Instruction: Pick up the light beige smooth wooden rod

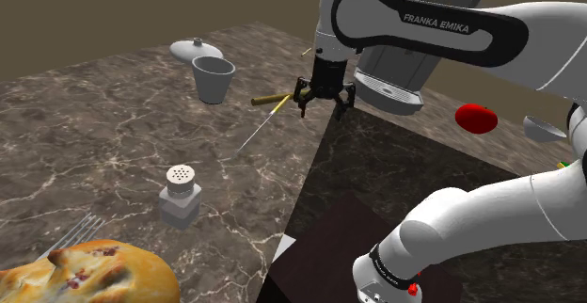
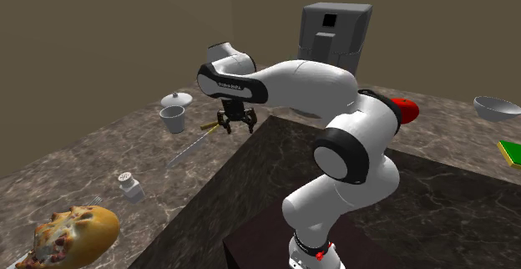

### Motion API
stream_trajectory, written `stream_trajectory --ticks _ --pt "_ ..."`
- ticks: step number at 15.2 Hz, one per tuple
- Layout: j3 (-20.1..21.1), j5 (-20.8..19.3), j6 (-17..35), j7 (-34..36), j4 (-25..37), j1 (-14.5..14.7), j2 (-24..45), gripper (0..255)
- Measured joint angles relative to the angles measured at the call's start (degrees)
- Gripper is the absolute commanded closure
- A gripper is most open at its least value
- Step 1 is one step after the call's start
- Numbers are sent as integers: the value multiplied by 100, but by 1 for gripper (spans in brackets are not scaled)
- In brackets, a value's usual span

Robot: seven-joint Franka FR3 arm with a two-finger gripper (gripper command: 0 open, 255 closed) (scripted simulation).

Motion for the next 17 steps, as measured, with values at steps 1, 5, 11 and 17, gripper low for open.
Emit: stream_trajectory --ticks 1,5,11,17 --pt "113 -1 54 443 182 -102 208 0" --pt "460 -135 72 2174 1036 -476 986 0" --pt "711 -577 20 4507 2292 -818 2131 0" --pt "720 -626 422 4773 1996 -832 2236 0"
